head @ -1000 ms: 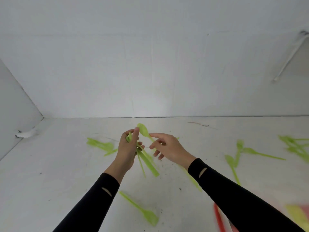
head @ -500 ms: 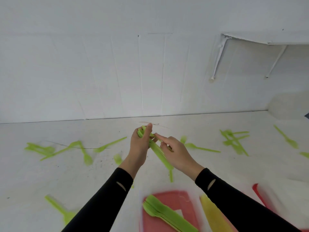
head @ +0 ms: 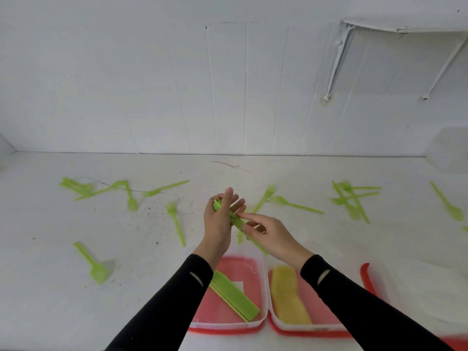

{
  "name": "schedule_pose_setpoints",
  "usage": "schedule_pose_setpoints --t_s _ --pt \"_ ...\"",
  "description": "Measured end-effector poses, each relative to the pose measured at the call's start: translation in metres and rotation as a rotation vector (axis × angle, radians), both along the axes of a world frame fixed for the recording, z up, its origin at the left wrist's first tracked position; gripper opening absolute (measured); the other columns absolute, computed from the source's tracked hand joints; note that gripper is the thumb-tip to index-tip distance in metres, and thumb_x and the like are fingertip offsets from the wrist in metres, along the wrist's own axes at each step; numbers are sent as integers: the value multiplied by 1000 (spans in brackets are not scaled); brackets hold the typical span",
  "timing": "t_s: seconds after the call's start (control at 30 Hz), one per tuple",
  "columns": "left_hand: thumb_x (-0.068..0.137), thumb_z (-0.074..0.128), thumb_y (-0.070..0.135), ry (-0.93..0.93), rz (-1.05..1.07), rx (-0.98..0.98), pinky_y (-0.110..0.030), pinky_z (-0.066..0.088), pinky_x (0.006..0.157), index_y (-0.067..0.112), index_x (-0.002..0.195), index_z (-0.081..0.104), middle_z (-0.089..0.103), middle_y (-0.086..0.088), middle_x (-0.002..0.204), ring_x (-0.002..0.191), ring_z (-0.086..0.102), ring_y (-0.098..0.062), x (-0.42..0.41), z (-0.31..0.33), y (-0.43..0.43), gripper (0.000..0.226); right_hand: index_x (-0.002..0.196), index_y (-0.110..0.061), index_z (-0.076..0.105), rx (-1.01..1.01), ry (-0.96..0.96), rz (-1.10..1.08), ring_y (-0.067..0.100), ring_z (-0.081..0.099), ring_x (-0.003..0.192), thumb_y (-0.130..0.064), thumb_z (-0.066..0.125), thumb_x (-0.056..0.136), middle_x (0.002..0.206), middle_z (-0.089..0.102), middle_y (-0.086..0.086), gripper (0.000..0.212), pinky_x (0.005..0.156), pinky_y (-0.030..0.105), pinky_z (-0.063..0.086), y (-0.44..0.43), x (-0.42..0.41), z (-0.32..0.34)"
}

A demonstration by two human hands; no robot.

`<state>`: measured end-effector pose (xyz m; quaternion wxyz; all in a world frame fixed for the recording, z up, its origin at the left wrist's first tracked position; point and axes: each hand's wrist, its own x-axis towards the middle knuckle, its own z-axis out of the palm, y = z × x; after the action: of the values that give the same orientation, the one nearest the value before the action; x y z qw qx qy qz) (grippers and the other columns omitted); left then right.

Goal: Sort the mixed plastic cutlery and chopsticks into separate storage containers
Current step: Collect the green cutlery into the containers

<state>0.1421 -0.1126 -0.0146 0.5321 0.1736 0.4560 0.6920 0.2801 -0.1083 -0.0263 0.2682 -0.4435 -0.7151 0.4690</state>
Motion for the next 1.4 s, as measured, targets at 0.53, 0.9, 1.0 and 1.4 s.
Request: schedule_pose_setpoints --t_s 0.53,0.9,1.0,1.4 --pt "90 69 8 461 -114 115 -42 58 86 24 126 52 70 -9 108 95 70 -27 -8 12 -28 43 123 -27 66 234 -113 -55 5 65 100 -33 66 91 104 73 -8 32 86 25 51 -11 2 4" --pt "100 49 35 630 -54 152 -33 59 81 14 122 55 68 0 117 103 69 -16 -31 41 -48 31 112 -27 71 366 -220 -21 10 62 76 -31 67 88 89 68 -10 25 67 31 53 -31 -17 45" --pt "105 36 40 725 -97 38 -29 56 88 17 125 53 70 2 115 103 68 -12 -49 28 -59 35 99 -25 73 217 -350 78 6 58 64 -27 67 84 87 70 -9 17 60 26 47 -38 -10 46" --pt "72 44 77 1428 -353 -237 -47 33 110 53 103 66 55 5 137 135 42 -16 -79 -54 -107 44 101 -12 63 457 -971 172 27 61 100 -15 56 95 105 63 6 10 69 31 36 -78 -36 24"
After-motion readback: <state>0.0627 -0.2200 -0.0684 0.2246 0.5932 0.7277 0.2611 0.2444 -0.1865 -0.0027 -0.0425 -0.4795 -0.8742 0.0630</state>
